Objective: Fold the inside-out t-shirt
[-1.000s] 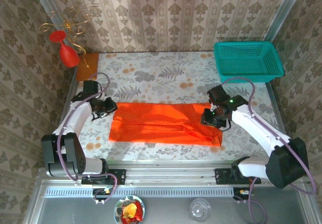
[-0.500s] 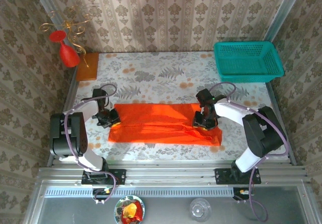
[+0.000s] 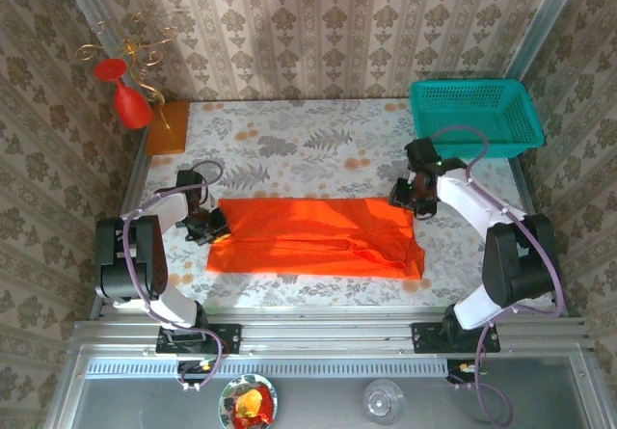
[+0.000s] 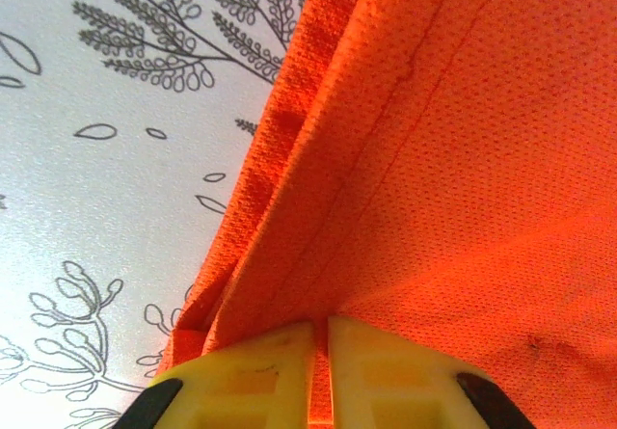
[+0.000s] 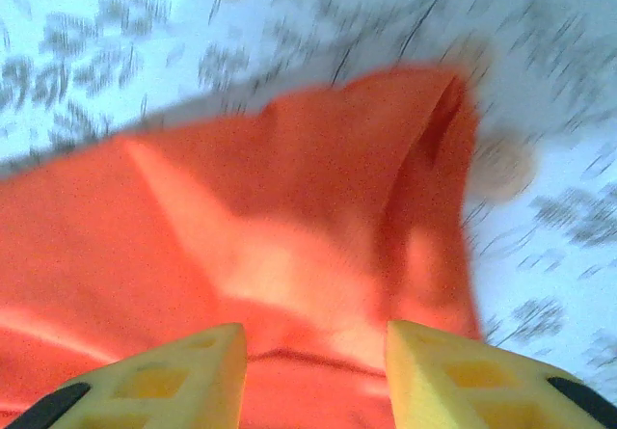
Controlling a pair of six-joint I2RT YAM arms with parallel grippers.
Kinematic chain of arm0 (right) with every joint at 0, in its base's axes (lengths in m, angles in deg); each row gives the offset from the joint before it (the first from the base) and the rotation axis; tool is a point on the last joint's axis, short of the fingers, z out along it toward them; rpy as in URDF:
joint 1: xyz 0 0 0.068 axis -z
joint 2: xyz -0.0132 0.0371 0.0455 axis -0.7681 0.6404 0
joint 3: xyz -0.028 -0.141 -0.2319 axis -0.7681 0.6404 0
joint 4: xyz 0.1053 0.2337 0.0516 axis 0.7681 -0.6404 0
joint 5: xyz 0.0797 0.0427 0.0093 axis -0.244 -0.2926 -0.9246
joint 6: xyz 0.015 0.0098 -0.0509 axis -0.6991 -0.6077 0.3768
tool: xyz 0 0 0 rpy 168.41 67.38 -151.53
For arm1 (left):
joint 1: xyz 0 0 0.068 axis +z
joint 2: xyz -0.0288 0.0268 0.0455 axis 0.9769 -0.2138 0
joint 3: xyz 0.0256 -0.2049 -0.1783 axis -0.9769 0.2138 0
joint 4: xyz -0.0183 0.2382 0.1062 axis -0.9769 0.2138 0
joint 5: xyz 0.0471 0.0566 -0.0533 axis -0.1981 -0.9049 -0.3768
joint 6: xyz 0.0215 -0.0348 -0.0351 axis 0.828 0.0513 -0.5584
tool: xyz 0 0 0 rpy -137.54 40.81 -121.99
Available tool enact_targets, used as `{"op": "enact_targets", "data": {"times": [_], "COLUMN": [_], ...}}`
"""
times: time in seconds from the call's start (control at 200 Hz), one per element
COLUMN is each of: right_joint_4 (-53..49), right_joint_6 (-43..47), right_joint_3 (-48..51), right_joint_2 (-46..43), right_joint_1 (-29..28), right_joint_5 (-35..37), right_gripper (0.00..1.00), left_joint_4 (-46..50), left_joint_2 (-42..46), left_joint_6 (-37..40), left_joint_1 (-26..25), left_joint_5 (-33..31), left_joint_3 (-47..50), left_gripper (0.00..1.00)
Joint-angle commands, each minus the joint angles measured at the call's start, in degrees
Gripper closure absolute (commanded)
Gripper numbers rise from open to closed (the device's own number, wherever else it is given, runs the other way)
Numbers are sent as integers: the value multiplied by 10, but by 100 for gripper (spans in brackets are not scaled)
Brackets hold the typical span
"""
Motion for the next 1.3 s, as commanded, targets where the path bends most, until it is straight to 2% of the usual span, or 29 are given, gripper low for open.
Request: {"op": "enact_targets", "data": {"times": [0.0, 0.26, 0.38, 0.5, 0.585, 0.645, 0.695, 0.765, 1.035, 1.14, 1.24, 1.29], "right_joint_4": [-40, -55, -62, -56, -46, -38, -32, -31, -25, -31, -50, -66], "right_joint_6": [59, 77, 68, 53, 45, 41, 40, 41, 52, 54, 52, 52], "right_joint_3": [-43, -107, -114, -113, -114, -113, -116, -123, -143, -149, -150, -148], "right_joint_2": [51, 146, 165, 173, 174, 170, 165, 164, 200, 198, 159, 134], "right_joint_1": [17, 23, 26, 33, 35, 36, 39, 46, 68, 66, 60, 53], "right_joint_5": [23, 28, 39, 15, 0, 9, 18, 36, 25, 9, 15, 27], "right_gripper": [53, 51, 50, 51, 63, 81, 91, 100, 100, 84, 67, 62], "left_joint_4": [-2, 4, 7, 7, 8, 8, 7, 7, 4, -1, 8, 17], "left_joint_2": [-11, -10, -9, -8, -5, -4, -5, -6, 3, 13, 39, 52], "left_joint_6": [10, 12, 12, 12, 11, 11, 9, 6, 0, 2, 1, 0], "left_joint_1": [2, 3, 2, 2, 2, 2, 4, 7, 26, 23, 12, 7], "left_joint_5": [-22, -23, -26, -26, -29, -31, -35, -42, -51, -27, -21, -21], "left_joint_3": [10, 8, 7, 7, 9, 10, 11, 14, 32, 24, 7, -6], "left_gripper": [85, 85, 85, 85, 85, 85, 85, 86, 86, 85, 83, 82]}}
